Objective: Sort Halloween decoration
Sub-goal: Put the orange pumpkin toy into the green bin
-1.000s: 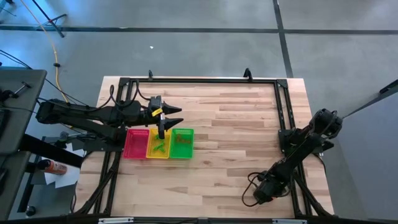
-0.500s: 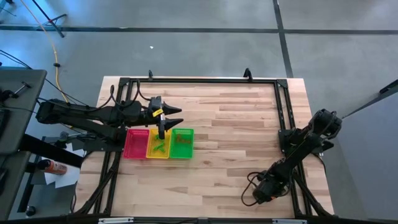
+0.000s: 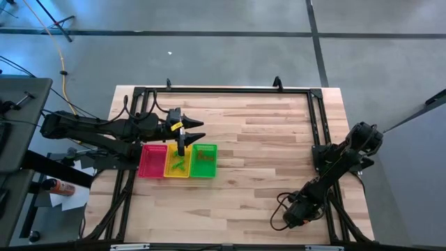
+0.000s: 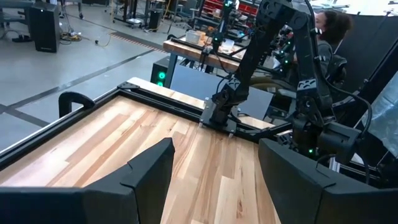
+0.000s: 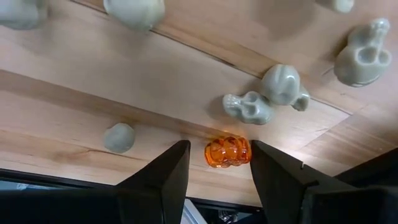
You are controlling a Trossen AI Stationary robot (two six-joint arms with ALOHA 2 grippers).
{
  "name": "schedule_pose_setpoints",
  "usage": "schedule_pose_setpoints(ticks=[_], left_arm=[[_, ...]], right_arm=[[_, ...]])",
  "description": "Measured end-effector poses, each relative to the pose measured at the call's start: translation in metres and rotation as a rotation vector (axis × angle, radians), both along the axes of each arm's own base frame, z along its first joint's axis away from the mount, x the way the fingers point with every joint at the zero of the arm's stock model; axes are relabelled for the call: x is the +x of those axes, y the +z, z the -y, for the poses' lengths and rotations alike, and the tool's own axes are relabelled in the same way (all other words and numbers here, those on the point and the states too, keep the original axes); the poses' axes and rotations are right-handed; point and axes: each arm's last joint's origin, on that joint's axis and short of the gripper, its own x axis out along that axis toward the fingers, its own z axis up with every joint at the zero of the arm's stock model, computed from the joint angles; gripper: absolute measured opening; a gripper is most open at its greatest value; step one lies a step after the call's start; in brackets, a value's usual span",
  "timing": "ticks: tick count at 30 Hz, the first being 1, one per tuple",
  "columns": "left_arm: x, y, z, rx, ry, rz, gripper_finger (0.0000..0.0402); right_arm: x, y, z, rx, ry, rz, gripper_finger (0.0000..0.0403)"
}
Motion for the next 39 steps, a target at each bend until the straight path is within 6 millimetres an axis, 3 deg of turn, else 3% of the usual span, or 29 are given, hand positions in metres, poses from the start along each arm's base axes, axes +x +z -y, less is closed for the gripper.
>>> schedule_pose_setpoints(ticks=[4, 15, 30, 39], left_arm=[[0.000, 0.000, 0.000, 0.000, 0.000, 0.000, 0.0225], [0.000, 0.000, 0.000, 0.000, 0.000, 0.000, 0.0225], [0.000, -0.001, 0.000, 0.001, 0.000, -0.013, 0.0225], [0.000, -0.002, 0.000, 0.002, 0.000, -0.025, 0.0225]], right_arm=[[0.000, 0.000, 0.000, -0.005, 0.000, -0.001, 0.0157], [0.000, 0.000, 0.001, -0.009, 0.005, 0.002, 0.0086], [0.003, 0.003, -0.003, 0.026, 0.061, 0.032, 0.0087], [0.005, 0.027, -0.004, 0.062, 0.092, 0.129, 0.0087]])
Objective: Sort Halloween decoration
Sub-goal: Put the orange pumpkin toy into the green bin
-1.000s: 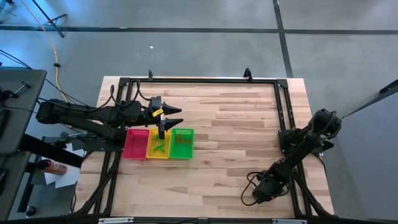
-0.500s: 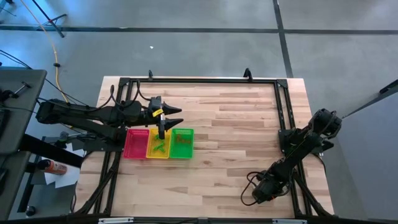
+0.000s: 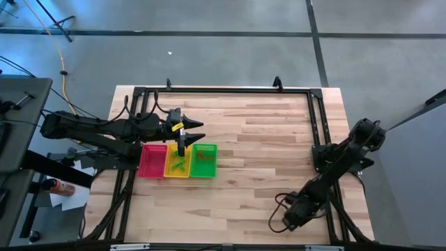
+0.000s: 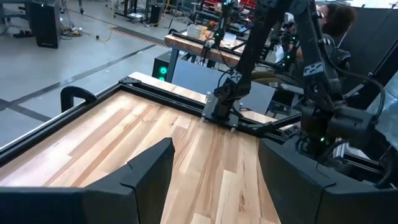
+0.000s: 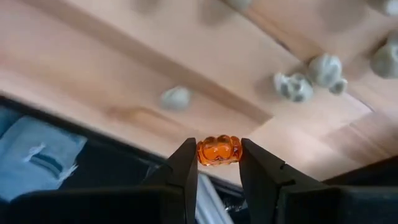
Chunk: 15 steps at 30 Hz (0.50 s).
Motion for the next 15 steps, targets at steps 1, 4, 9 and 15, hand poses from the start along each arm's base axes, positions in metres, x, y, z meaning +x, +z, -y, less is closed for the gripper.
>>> schedule_pose_setpoints(ticks=[1, 4, 9, 15], left_arm=[[0.000, 0.000, 0.000, 0.004, -0.001, -0.001, 0.0225], [0.000, 0.000, 0.000, 0.023, -0.003, -0.004, 0.0225], [0.000, 0.000, 0.000, 0.025, -0.003, -0.004, 0.0225], [0.000, 0.000, 0.000, 0.024, -0.003, -0.003, 0.0225]], right_arm=[[-0.001, 0.004, 0.001, 0.004, -0.003, 0.015, 0.0087], [-0.003, 0.020, 0.008, -0.002, -0.025, 0.084, 0.0087], [0.001, 0.051, 0.026, -0.057, -0.085, 0.347, 0.0087], [0.018, 0.077, 0.060, -0.198, -0.145, 0.658, 0.0087]])
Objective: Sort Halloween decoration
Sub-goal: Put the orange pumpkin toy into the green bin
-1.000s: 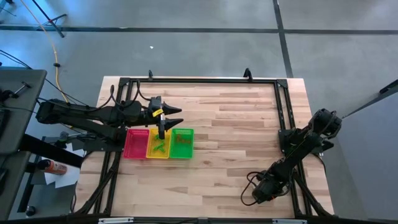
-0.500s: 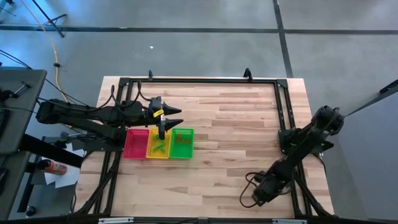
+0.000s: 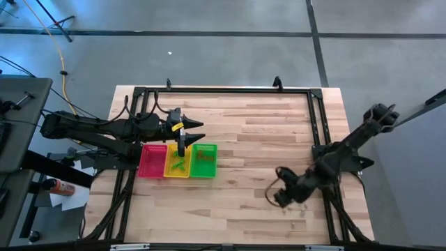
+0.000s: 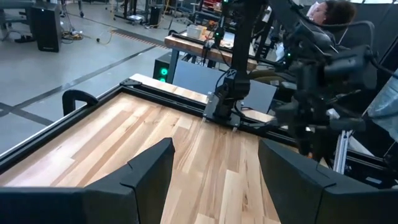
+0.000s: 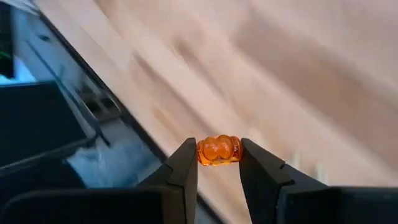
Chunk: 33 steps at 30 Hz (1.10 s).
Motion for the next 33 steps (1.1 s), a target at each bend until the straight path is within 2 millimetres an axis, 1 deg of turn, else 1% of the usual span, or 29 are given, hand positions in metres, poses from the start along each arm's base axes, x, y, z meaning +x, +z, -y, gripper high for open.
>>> schedule_pose_setpoints(ticks=[4, 8, 13, 16, 20, 24, 27, 33], left_arm=[[0.000, 0.000, 0.000, 0.000, 0.000, 0.000, 0.0225], [0.000, 0.000, 0.000, 0.000, 0.002, 0.003, 0.0225], [0.000, 0.000, 0.000, 0.000, 0.002, 0.005, 0.0225], [0.000, 0.001, 0.000, 0.000, 0.003, 0.005, 0.0225], [0.000, 0.001, 0.000, 0.000, 0.002, 0.004, 0.0225], [0.000, 0.000, 0.000, 0.021, 0.000, 0.000, 0.0225], [0.000, 0.000, 0.000, 0.052, -0.004, -0.005, 0.0225], [0.000, 0.000, 0.000, 0.052, -0.004, -0.005, 0.0225]], right_arm=[[0.022, 0.007, 0.022, -0.138, 0.050, 0.165, 0.0087], [0.051, 0.013, 0.046, -0.286, 0.129, 0.358, 0.0087], [0.086, 0.028, 0.080, -0.507, 0.151, 0.648, 0.0087], [0.098, 0.041, 0.099, -0.661, 0.143, 0.805, 0.0087], [0.105, 0.057, 0.120, -0.858, 0.124, 0.952, 0.0087], [0.107, 0.065, 0.132, -1.014, 0.129, 1.009, 0.0087], [0.107, 0.065, 0.137, -1.053, 0.136, 1.000, 0.0087], [0.107, 0.065, 0.140, -1.062, 0.137, 0.988, 0.0087]])
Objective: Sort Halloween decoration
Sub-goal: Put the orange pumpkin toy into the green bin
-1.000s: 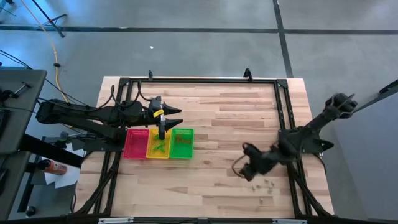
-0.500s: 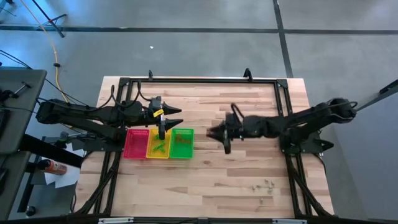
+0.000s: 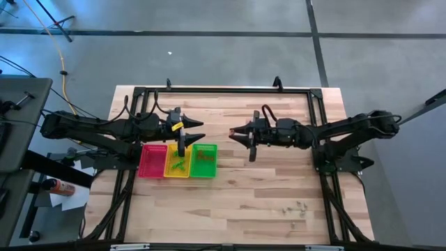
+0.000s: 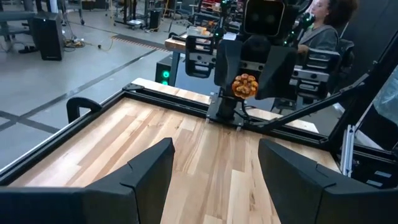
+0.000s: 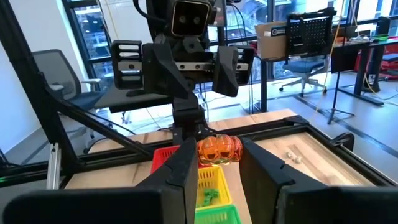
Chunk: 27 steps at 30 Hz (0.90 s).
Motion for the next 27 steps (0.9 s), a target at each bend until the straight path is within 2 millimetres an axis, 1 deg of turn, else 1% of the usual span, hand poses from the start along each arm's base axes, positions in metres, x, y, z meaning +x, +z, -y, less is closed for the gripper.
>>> schedule_pose_setpoints(ticks=[21, 27], left_arm=[[0.0000, 0.0000, 0.0000, 0.000, 0.000, 0.000, 0.0225], [0.0000, 0.0000, 0.0000, -0.023, 0.003, 0.004, 0.0225]], right_arm=[[0.0001, -0.0001, -0.0005, 0.016, 0.019, 0.000, 0.0087], [0.0000, -0.0011, -0.0001, 0.017, 0.003, -0.010, 0.0087]])
